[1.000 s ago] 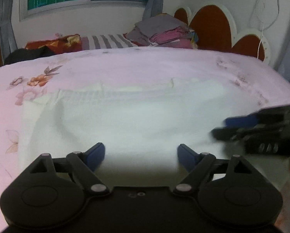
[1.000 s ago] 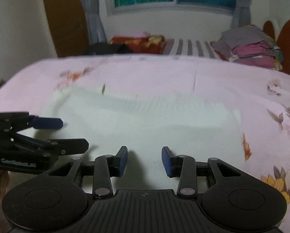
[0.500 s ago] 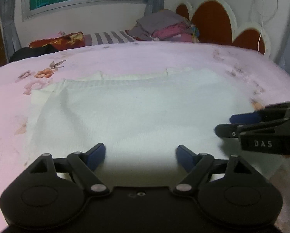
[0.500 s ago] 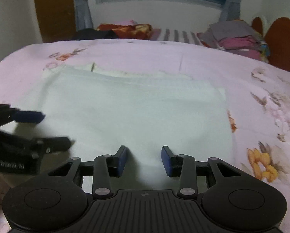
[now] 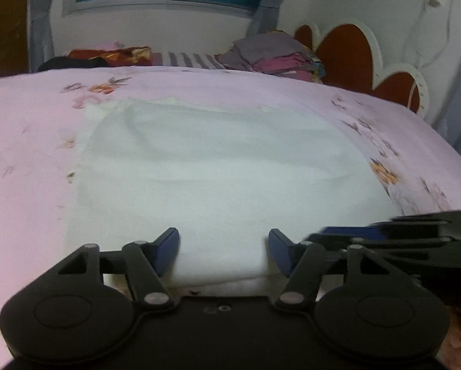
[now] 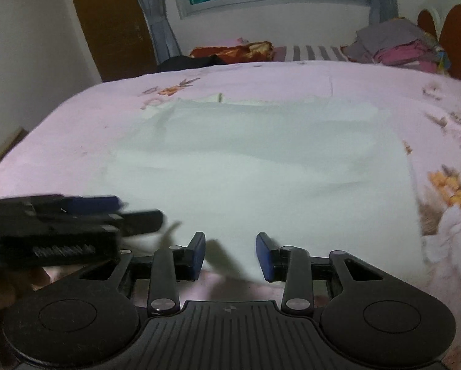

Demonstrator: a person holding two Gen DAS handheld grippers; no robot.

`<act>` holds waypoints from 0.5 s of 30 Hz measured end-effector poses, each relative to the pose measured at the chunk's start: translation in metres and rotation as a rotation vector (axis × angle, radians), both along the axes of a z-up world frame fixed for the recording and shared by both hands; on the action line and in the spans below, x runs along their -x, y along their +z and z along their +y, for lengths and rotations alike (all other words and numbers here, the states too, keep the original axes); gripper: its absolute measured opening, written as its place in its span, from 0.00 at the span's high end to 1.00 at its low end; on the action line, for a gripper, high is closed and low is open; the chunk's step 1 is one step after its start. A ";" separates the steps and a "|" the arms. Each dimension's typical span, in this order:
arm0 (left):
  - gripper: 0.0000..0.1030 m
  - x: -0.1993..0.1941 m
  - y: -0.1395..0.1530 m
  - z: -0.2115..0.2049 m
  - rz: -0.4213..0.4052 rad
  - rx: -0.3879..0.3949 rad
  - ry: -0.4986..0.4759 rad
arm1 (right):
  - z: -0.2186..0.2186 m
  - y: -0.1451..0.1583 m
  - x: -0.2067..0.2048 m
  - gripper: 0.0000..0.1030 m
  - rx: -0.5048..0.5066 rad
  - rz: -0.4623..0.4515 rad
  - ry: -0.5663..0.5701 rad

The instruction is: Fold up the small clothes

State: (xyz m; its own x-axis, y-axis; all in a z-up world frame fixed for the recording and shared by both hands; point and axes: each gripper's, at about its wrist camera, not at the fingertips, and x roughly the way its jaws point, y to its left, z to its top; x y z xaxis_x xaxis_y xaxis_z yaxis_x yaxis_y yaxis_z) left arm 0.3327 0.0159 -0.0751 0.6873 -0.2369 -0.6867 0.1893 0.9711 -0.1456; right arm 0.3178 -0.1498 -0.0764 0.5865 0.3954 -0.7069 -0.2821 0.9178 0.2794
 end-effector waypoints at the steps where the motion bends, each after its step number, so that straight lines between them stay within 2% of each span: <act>1: 0.45 0.000 -0.001 -0.002 0.000 -0.008 -0.001 | 0.004 -0.001 -0.001 0.89 -0.004 0.009 0.010; 3: 0.44 0.001 -0.007 -0.002 0.009 -0.009 0.007 | 0.009 -0.003 0.000 0.93 0.000 0.013 0.013; 8: 0.44 0.009 -0.014 0.012 0.010 -0.034 0.030 | 0.001 -0.012 0.000 0.93 0.029 0.027 -0.013; 12: 0.44 0.017 -0.014 0.039 0.006 -0.041 0.090 | -0.035 -0.014 0.008 0.93 0.059 0.031 -0.103; 15: 0.44 0.020 -0.013 0.054 0.010 -0.018 0.129 | -0.075 -0.015 0.015 0.93 0.080 0.048 -0.206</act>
